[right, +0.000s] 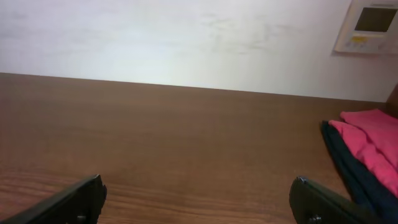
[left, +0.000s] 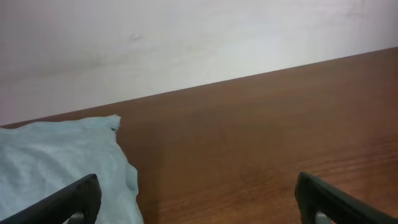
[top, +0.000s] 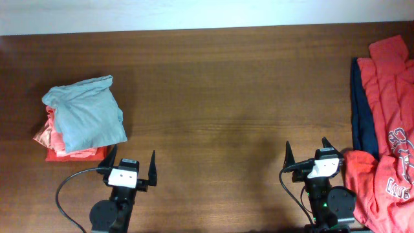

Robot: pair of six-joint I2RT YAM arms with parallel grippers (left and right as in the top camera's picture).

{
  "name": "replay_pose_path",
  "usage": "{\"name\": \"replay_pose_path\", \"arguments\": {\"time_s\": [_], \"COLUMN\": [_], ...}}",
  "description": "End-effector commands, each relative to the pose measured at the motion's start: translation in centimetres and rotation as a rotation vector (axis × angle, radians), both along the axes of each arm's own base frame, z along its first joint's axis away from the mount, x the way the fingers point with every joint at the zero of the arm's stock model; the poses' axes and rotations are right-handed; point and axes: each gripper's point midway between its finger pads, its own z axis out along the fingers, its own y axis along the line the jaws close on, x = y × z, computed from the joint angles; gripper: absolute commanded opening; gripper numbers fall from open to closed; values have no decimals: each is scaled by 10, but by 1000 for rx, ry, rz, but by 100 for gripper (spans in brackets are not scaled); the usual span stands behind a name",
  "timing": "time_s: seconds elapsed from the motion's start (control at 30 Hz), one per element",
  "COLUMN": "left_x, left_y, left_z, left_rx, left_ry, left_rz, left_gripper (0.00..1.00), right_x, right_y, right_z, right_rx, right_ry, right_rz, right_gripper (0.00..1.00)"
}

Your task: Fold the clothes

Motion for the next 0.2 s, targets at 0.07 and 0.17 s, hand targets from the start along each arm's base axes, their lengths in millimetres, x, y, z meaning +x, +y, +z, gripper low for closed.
{"name": "replay_pose_path", "arguments": {"time_s": [0.07,0.17], "left_x": [0,0], "left_y": [2,2], "left_z": [-2,-2], "left_rx": [-1,-1], "left_ry": [2,2], "left_rz": [12,12], "left_gripper": [99,99], "right_x": [0,0], "right_y": [0,0], "right_z": [-2,-2], "right_rx": [5,5], "right_ry": [-1,-1], "right_rz": [0,0], "right_gripper": [99,99]}}
